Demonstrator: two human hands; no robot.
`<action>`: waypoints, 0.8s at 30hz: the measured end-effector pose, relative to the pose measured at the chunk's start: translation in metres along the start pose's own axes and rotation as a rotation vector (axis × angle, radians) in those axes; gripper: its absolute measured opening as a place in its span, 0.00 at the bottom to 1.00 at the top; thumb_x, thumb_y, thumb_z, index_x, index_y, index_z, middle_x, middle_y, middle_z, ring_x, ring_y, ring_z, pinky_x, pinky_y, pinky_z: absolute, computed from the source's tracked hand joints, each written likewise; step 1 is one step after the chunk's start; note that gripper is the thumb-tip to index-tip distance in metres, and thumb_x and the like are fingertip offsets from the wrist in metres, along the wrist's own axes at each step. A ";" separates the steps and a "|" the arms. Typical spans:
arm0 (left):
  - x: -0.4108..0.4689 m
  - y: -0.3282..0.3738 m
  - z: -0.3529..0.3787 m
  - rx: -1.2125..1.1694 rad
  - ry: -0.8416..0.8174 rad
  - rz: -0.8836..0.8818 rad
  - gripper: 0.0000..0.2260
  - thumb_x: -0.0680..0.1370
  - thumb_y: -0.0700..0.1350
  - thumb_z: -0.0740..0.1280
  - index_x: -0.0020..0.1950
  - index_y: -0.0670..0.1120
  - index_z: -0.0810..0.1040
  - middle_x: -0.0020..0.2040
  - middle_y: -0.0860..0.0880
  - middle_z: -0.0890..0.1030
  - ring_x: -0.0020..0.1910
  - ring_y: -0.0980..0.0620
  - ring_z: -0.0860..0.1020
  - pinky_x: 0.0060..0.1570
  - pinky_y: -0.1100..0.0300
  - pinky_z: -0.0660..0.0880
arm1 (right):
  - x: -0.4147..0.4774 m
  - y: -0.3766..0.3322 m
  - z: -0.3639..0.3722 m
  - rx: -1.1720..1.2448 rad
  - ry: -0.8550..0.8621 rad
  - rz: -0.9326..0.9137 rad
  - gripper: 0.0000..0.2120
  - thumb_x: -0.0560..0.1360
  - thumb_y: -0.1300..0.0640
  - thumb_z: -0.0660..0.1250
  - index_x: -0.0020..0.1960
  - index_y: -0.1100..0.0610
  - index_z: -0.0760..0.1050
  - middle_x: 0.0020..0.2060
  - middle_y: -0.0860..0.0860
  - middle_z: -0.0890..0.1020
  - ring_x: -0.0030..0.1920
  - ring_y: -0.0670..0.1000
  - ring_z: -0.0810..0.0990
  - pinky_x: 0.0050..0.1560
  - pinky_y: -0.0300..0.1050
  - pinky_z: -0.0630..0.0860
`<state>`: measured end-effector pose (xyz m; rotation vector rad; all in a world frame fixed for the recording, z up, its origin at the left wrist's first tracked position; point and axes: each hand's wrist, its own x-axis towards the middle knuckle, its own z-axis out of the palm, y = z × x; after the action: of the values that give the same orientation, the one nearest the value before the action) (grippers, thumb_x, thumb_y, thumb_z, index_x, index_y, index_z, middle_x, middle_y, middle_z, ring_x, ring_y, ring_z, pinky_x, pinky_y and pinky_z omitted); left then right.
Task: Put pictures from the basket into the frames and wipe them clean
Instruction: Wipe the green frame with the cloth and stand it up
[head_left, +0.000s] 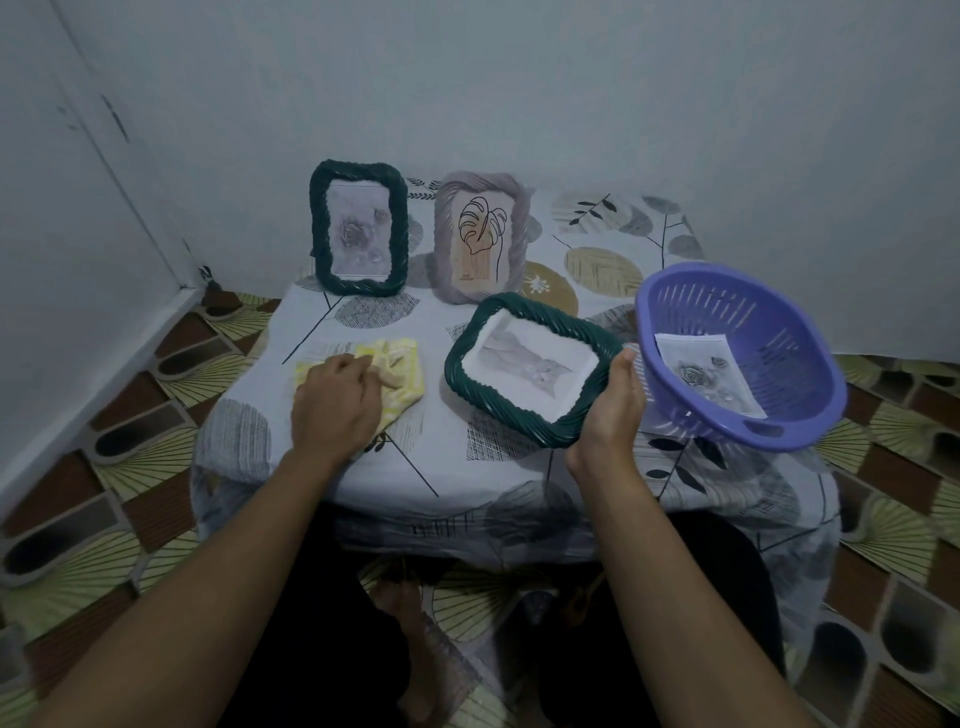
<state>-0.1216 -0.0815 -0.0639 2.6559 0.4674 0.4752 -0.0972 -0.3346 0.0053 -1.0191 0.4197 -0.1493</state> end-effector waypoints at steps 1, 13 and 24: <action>0.002 -0.005 -0.002 0.025 0.004 -0.032 0.23 0.80 0.56 0.55 0.66 0.45 0.77 0.65 0.41 0.77 0.62 0.38 0.72 0.61 0.43 0.70 | 0.002 0.005 -0.001 0.003 -0.005 -0.004 0.30 0.78 0.39 0.61 0.73 0.57 0.71 0.68 0.55 0.77 0.66 0.57 0.77 0.66 0.63 0.74; 0.004 -0.004 -0.008 0.090 0.051 -0.205 0.27 0.78 0.55 0.62 0.76 0.49 0.64 0.74 0.41 0.67 0.72 0.37 0.64 0.72 0.37 0.54 | -0.001 0.015 0.005 -0.009 -0.020 0.093 0.25 0.82 0.41 0.59 0.70 0.57 0.74 0.63 0.55 0.81 0.62 0.58 0.80 0.63 0.62 0.76; -0.022 0.048 0.007 -0.031 -0.069 0.664 0.39 0.68 0.52 0.64 0.79 0.48 0.58 0.80 0.46 0.58 0.81 0.44 0.47 0.77 0.43 0.42 | 0.001 0.012 0.010 -0.023 -0.051 0.219 0.18 0.84 0.46 0.56 0.53 0.56 0.80 0.48 0.55 0.86 0.48 0.59 0.84 0.44 0.52 0.83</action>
<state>-0.1260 -0.1338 -0.0543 2.7375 -0.4612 0.5620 -0.0930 -0.3204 -0.0005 -0.9906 0.4842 0.0781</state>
